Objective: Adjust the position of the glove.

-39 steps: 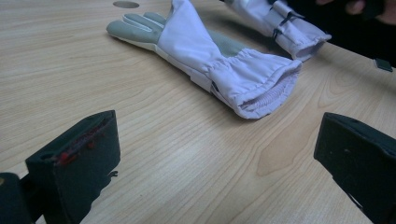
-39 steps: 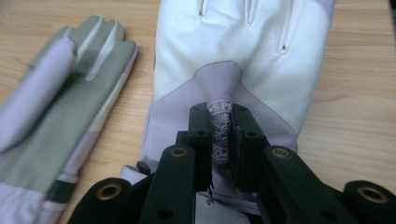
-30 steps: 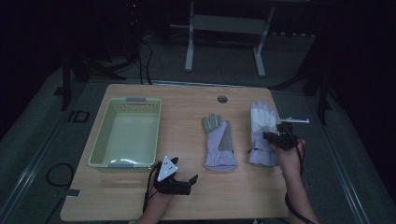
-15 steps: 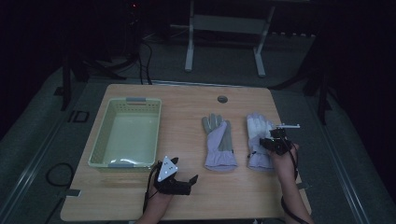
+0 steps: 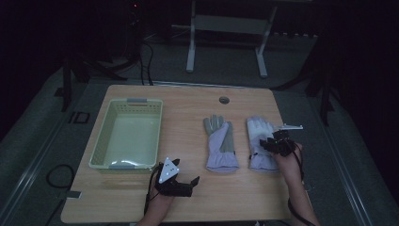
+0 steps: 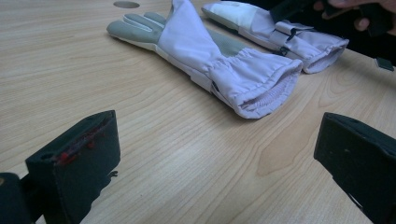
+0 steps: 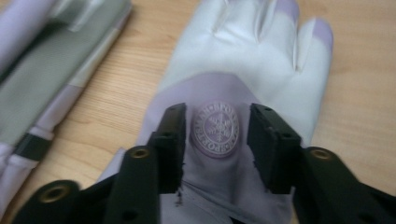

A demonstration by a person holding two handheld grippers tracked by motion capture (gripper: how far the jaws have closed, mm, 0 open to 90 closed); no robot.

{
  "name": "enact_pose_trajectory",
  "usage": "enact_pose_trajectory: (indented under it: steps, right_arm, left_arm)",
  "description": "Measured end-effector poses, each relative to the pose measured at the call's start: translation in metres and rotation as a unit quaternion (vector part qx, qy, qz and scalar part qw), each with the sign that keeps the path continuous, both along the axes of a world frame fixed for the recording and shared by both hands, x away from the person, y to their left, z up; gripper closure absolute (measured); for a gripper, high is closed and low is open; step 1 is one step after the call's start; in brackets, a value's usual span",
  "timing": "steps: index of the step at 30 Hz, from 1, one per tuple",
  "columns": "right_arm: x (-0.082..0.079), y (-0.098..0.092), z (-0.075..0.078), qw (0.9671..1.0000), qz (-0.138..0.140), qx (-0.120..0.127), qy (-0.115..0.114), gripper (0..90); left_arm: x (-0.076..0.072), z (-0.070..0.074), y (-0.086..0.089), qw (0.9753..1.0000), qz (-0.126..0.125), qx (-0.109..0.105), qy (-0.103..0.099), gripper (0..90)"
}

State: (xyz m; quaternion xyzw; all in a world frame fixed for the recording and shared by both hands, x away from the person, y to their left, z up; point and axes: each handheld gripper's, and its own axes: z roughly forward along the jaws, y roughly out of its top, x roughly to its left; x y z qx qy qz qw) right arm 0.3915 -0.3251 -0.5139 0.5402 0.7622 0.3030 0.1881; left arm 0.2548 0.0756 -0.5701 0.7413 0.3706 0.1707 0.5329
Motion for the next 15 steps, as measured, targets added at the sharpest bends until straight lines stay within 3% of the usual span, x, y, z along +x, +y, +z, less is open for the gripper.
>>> enact_pose_trajectory:
  steps: [3, 6, 13, 15]
  right_arm:
    - [-0.001, -0.003, 0.006, 0.9990, 0.040, -0.009, -0.016, 51.5]
    - [-0.001, -0.007, 0.006, 0.9977, 0.064, -0.011, -0.015, 48.6]
    - [-0.001, -0.015, -0.009, 0.9991, 0.039, 0.018, 0.007, 46.0]
    - [-0.002, -0.015, -0.016, 0.9991, 0.036, 0.015, 0.013, 48.1]
  left_arm:
    - [0.000, 0.000, 0.000, 1.0000, 0.000, 0.000, 0.000, 0.6]
    - [0.000, 0.000, 0.000, 1.0000, 0.000, 0.000, 0.000, 0.6]
    - [0.000, 0.000, 0.000, 1.0000, 0.000, 0.000, 0.001, 0.6]
    - [0.000, 0.000, 0.000, 1.0000, 0.000, -0.001, 0.001, 0.6]
